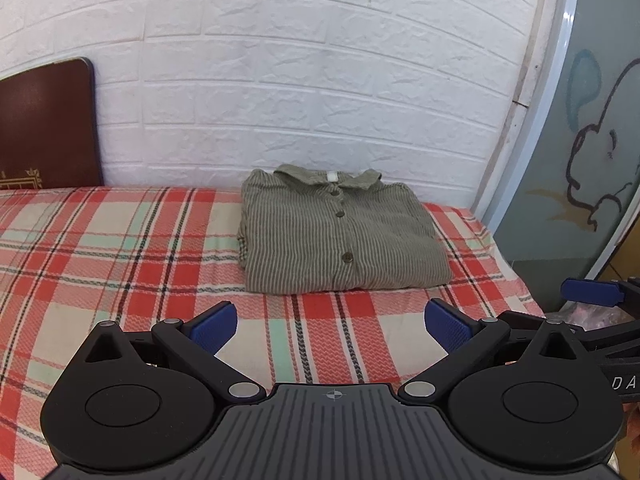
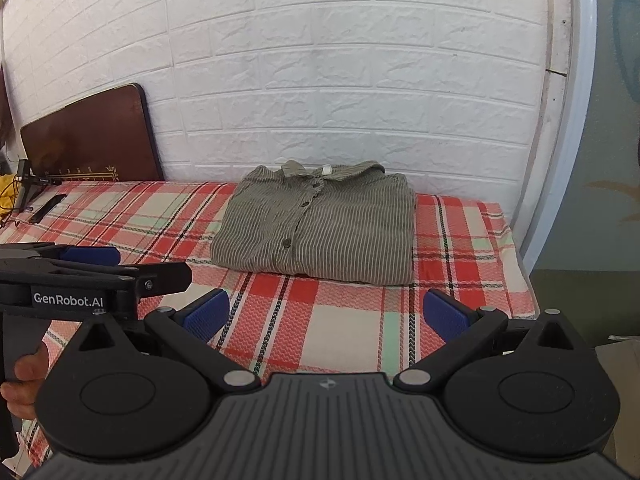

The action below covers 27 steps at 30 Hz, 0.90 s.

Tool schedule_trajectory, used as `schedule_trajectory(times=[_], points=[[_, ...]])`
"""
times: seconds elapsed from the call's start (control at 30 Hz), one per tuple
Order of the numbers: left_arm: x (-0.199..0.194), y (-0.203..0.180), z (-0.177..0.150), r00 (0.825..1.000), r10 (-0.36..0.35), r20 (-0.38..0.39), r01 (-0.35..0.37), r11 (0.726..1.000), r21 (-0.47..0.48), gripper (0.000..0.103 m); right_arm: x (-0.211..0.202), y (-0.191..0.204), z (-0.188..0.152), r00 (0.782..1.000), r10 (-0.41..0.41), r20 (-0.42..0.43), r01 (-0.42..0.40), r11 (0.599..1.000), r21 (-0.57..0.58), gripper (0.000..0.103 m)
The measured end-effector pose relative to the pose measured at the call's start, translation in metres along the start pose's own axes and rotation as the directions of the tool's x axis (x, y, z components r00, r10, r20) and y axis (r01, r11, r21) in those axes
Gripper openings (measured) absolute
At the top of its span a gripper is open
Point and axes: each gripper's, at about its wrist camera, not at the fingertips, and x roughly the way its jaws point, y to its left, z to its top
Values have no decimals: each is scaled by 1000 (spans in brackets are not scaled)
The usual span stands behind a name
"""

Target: Fold clothes

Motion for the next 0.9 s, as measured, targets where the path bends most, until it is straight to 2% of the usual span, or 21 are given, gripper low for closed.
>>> schedule_trajectory(times=[0.9], points=[[15,-5,0,1000,10,-20,-9,999,32,103,19,-12,3,999,-5,-42,6,1000,18,102]])
